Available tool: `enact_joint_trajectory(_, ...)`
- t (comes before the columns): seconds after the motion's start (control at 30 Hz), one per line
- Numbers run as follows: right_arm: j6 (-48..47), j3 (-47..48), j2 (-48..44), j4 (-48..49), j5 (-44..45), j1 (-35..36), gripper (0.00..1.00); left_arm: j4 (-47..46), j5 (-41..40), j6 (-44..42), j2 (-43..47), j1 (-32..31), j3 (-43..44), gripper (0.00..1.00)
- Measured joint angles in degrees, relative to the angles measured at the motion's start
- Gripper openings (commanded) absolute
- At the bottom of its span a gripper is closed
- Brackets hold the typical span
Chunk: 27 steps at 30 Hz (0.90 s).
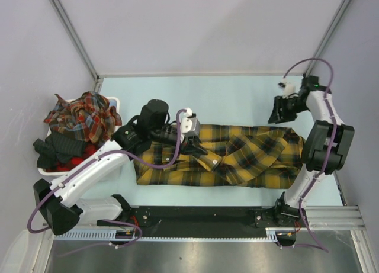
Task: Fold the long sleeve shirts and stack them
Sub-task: Fold the shirt
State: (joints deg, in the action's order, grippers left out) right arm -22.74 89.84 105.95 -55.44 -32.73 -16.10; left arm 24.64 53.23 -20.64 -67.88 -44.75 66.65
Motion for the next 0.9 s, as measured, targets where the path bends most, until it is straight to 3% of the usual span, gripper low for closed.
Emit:
enact_joint_trajectory(0.1, -0.13, -4.81, 2.03, 1.20, 1.84, 4.48, 0.46, -5.38, -3.02, 7.32, 0.37, 2.43, -2.10, 0.00)
enact_joint_trajectory(0.27, -1.03, -10.60, 8.33, 2.27, 6.93, 3.08, 0.47, -11.82, -12.02, 18.58, 2.78, 8.20, -7.65, 0.00)
enact_joint_trajectory(0.47, -1.88, -9.25, 8.24, 1.70, 8.11, 1.27, 0.51, -17.20, -27.43, 28.41, 6.95, 13.07, -15.21, 0.00)
enact_joint_trajectory(0.67, -4.39, -6.27, 5.95, -0.66, 8.37, 2.95, 0.53, -20.04, -39.56, 33.05, 6.58, 17.94, -19.43, 0.00)
enact_joint_trajectory(0.9, -7.21, -0.46, 3.93, -5.70, 7.32, 3.98, 0.54, -24.65, -46.16, 36.96, 2.71, 23.69, -25.73, 0.06)
